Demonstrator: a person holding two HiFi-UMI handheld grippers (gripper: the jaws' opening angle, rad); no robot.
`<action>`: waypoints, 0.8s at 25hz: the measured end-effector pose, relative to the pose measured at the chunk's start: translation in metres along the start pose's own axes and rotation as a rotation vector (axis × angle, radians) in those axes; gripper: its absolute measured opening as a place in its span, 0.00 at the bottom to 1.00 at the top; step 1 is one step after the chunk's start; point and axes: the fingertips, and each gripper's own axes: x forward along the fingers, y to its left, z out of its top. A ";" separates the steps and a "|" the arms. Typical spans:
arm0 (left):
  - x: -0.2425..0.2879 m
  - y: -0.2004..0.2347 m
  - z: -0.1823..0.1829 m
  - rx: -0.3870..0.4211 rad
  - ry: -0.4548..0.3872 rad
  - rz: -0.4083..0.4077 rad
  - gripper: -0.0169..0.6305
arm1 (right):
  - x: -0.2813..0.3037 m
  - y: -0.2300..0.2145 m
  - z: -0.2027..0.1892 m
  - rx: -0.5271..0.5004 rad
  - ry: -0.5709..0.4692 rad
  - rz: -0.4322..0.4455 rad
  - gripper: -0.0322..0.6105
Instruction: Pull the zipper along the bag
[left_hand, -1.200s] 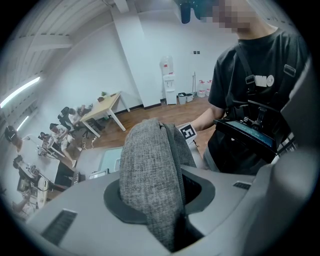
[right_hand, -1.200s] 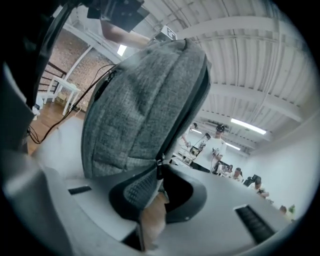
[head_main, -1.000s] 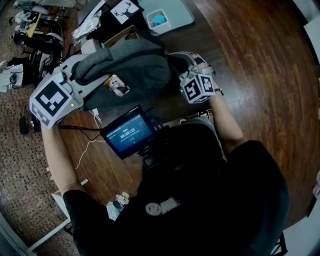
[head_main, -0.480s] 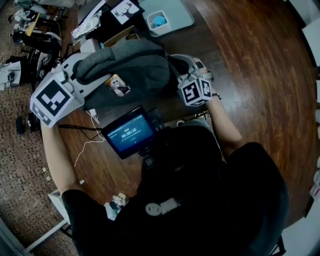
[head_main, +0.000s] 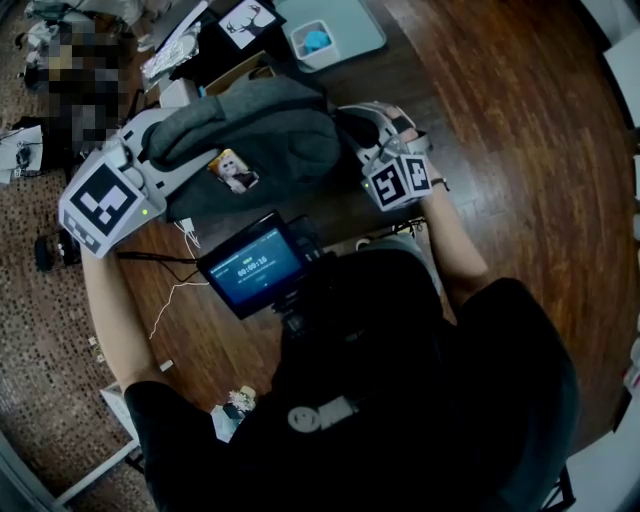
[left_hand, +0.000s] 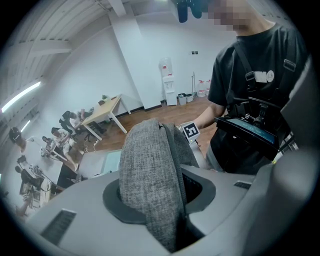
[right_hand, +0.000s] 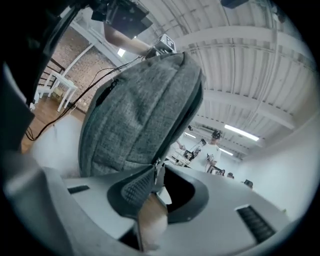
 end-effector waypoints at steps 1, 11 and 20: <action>0.000 0.000 0.000 0.000 0.000 0.000 0.26 | 0.002 -0.001 -0.001 0.002 0.009 -0.007 0.17; 0.000 0.000 0.000 -0.002 0.000 0.004 0.26 | 0.006 0.006 -0.002 -0.140 -0.008 0.012 0.17; -0.002 0.000 0.000 0.003 0.000 0.013 0.26 | 0.010 -0.011 0.003 0.001 -0.081 -0.060 0.17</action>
